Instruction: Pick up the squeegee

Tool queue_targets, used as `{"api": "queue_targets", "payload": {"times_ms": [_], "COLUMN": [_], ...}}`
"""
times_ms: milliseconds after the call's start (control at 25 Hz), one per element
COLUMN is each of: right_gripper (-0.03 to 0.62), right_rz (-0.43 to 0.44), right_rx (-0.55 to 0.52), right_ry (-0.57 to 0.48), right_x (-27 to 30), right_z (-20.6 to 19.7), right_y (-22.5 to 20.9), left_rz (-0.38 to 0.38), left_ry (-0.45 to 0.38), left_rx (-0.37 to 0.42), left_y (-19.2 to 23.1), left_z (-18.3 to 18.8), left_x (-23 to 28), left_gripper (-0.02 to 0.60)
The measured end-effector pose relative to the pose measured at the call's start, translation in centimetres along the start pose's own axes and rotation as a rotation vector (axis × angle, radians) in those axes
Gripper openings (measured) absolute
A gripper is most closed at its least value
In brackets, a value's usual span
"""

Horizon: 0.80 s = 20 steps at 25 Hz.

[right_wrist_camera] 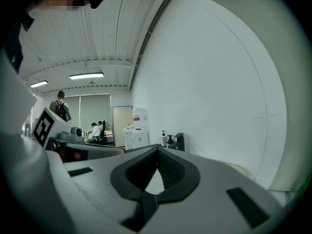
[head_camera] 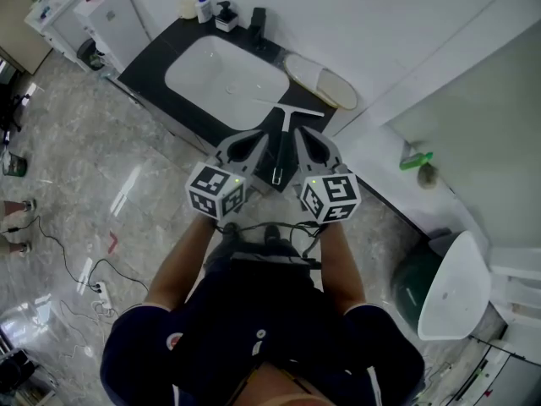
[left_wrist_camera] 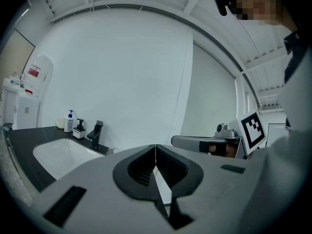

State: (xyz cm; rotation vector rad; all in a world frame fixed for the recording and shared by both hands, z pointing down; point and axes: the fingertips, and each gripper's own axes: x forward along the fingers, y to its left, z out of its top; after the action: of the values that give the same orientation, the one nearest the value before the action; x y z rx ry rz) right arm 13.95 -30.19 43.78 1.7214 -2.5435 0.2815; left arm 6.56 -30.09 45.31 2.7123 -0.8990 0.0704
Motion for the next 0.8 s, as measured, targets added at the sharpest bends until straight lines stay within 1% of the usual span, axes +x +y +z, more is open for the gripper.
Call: {"api": "queue_targets", "payload": {"times_ms": [120,240,600,640,680,800], "right_gripper": [0.005,0.005,0.008,0.016,0.06,0.144], "right_rz": [-0.021,-0.044,-0.12,-0.133,-0.146,-0.179], "right_rx": [0.012,0.027,0.088,0.091,0.092,0.093], "right_ry": [0.022,0.06,0.21,0.225,0.237,0.28], "right_x": [0.9,2.0,6.1,6.6,7.0,8.0], "right_z": [-1.0,-2.9,-10.5,-11.4,-12.2,-14.7], "right_y": [-0.6,-1.2,-4.0,-4.4,-4.7,-5.4], "left_rz": [0.002,0.006,0.015,0.015,0.015,0.014], "left_ry": [0.012,0.025,0.093,0.099,0.103,0.113], "left_rx": [-0.001,-0.001,-0.013,-0.015,-0.018,-0.03], "left_y": [0.7,1.4,4.2,4.5,4.8,5.2], "left_z": [-0.4,-0.9,-3.7,-4.1,-4.4,-5.2], "left_x": [0.3,0.3,1.0,1.2,1.3,1.5], "left_gripper": [0.012,0.012,0.012,0.012,0.012,0.012]}}
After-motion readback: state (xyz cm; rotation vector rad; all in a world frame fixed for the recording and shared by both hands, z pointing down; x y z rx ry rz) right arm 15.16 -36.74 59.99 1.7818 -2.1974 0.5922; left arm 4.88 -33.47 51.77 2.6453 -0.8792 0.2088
